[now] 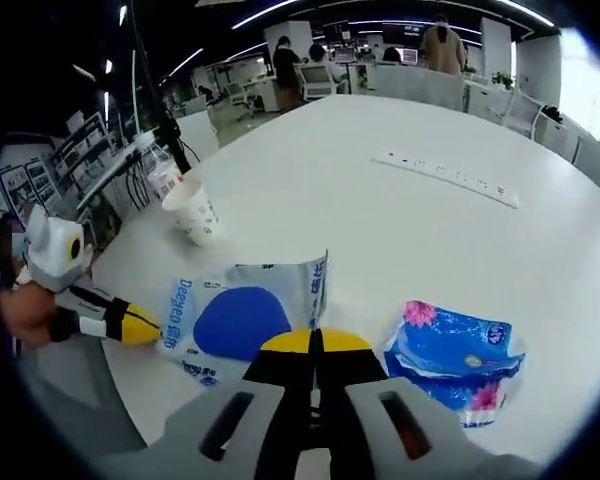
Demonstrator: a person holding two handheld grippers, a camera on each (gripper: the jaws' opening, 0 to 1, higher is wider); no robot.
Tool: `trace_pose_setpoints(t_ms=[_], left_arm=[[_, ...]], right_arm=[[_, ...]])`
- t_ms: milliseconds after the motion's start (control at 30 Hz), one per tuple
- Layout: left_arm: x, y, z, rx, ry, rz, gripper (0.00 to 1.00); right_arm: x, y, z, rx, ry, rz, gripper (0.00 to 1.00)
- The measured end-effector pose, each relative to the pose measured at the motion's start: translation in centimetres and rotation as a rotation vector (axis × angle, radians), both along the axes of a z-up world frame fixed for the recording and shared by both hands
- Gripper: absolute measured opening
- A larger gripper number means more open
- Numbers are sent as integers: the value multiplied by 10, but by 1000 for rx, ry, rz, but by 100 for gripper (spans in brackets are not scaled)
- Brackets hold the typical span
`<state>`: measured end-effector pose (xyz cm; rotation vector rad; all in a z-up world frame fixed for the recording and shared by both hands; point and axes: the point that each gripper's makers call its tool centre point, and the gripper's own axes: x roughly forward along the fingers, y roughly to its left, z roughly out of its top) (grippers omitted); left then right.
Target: Arrange the tabletop items into an orderly group along one side of the table until the central work area is clear of visible clutter.
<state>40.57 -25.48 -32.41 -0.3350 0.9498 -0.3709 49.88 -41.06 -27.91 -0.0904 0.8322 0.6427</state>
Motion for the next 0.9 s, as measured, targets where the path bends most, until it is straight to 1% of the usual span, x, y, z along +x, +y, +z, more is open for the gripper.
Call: trace_pose_setpoints(t_ms=[133, 333, 533, 667, 800, 900], left_arm=[[10, 6, 0, 6, -8, 8, 0], [23, 13, 3, 17, -24, 14, 0], [40, 17, 4, 19, -43, 29, 0], [55, 21, 3, -6, -50, 74, 0], [67, 21, 5, 5, -74, 91, 0], [73, 23, 5, -3, -81, 111, 0]], right_arm=[[-8, -3, -2, 13, 12, -30, 0], [-17, -2, -2, 21, 21, -48, 0], [-19, -1, -4, 36, 34, -66, 0], [-18, 2, -12, 16, 51, -57, 0], [-15, 6, -14, 21, 59, -56, 0], [-13, 7, -17, 21, 78, -62, 0]])
